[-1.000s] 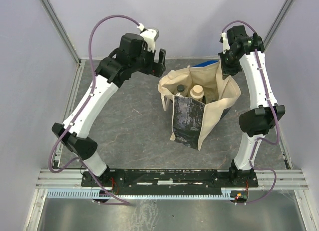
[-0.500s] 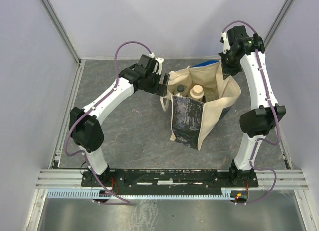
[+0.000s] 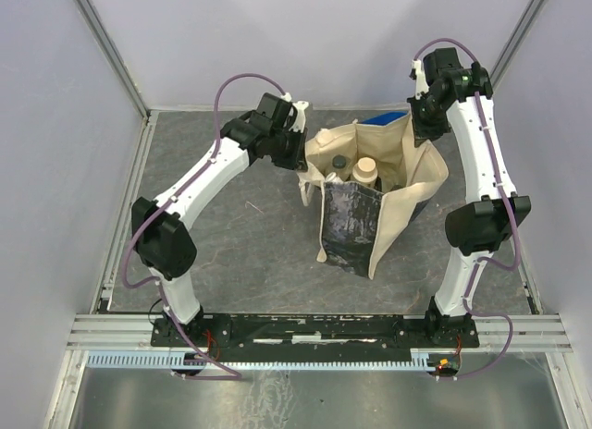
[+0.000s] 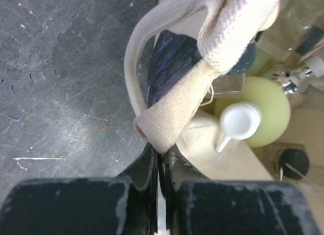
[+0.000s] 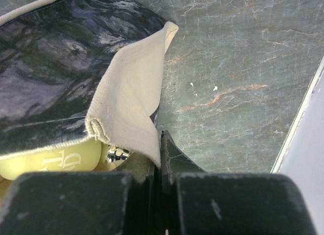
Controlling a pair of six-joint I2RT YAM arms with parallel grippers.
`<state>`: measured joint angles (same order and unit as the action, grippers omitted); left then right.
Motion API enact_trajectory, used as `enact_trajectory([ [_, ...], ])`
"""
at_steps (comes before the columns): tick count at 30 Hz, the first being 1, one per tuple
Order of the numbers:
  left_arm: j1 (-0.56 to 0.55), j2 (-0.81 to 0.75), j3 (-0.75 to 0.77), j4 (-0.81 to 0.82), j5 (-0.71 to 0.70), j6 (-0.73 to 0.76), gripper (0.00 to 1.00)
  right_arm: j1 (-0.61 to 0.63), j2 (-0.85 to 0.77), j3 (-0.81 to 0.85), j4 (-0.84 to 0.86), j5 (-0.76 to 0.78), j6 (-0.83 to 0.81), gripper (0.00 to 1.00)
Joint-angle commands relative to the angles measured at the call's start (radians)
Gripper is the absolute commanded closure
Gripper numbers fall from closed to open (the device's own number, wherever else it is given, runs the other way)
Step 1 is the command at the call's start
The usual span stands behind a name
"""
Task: Place the personal care products into the canvas bag
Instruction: Adjust the canvas bag at the center of the board.
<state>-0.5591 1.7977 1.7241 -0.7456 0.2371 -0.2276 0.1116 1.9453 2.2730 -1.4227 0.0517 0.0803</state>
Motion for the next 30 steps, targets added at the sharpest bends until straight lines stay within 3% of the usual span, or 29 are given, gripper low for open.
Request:
enact_trajectory([
  [1, -0.006, -0.027, 0.301, -0.145, 0.007, -0.042, 0.97, -0.014, -0.035, 0.044, 0.082, -0.018, -0.005, 1.00],
  [7, -0.010, 0.021, 0.593, -0.253, 0.063, -0.082, 0.97, -0.011, -0.006, 0.158, 0.074, -0.068, 0.004, 1.00],
  [17, -0.031, 0.061, 0.679, -0.201, 0.117, -0.110, 0.97, 0.035, 0.015, 0.124, 0.140, -0.208, 0.046, 1.00],
  [19, -0.032, 0.065, 0.666, -0.200, 0.124, -0.109, 0.91, 0.045, 0.014, 0.108, 0.155, -0.230, 0.048, 0.99],
  [21, -0.031, 0.058, 0.638, -0.191, 0.123, -0.107, 0.74, 0.051, 0.011, 0.100, 0.166, -0.247, 0.049, 0.98],
  [27, -0.031, 0.000, 0.569, -0.140, 0.064, -0.087, 0.22, 0.052, -0.016, 0.099, 0.164, -0.232, 0.037, 0.46],
  [30, -0.030, -0.025, 0.558, -0.132, -0.007, -0.064, 0.09, 0.053, -0.045, 0.083, 0.165, -0.175, 0.025, 0.19],
])
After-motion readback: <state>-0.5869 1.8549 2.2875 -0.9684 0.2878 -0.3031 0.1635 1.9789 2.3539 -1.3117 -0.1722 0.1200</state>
